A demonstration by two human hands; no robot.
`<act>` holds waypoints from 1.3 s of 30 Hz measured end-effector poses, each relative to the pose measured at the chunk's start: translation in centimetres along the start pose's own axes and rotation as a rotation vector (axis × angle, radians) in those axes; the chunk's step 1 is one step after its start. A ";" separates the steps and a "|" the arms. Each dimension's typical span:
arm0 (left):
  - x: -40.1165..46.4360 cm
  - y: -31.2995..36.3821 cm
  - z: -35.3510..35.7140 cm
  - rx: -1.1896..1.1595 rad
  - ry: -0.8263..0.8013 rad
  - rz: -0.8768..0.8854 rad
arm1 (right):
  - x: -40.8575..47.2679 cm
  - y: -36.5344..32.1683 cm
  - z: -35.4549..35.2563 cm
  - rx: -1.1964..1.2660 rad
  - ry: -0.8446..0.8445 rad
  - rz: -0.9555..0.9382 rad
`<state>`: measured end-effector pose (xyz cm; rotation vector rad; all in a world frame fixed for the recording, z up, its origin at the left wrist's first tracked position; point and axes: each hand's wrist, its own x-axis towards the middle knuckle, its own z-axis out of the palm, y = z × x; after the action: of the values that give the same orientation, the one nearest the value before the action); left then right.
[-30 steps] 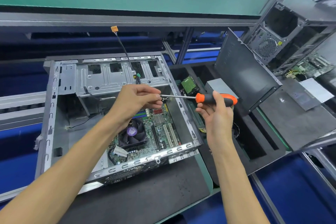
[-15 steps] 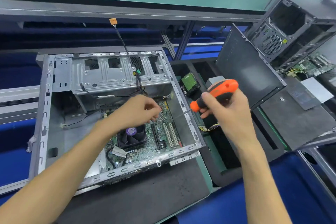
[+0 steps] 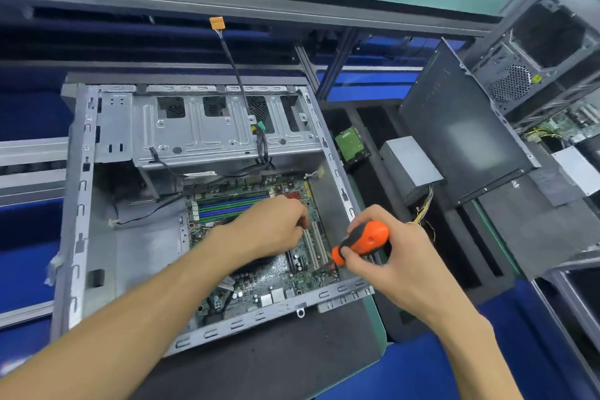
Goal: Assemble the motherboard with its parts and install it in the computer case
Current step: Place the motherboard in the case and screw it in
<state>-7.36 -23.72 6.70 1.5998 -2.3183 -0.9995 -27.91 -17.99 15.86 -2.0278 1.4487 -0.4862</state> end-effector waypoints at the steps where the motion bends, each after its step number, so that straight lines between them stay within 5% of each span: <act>1: 0.1 -0.1 0.2 0.010 -0.010 0.002 | 0.0 0.1 0.0 0.004 0.000 0.004; 7: 0.2 -0.3 1.3 0.031 -0.125 0.014 | 0.3 0.6 0.3 -0.005 -0.034 0.017; 39: 0.5 -0.8 1.9 0.015 -0.133 0.033 | 0.2 1.5 1.2 -0.259 -0.099 0.067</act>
<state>-7.88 -23.49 4.66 1.5394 -2.4350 -1.1157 -28.16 -18.23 13.96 -2.1592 1.5793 -0.1745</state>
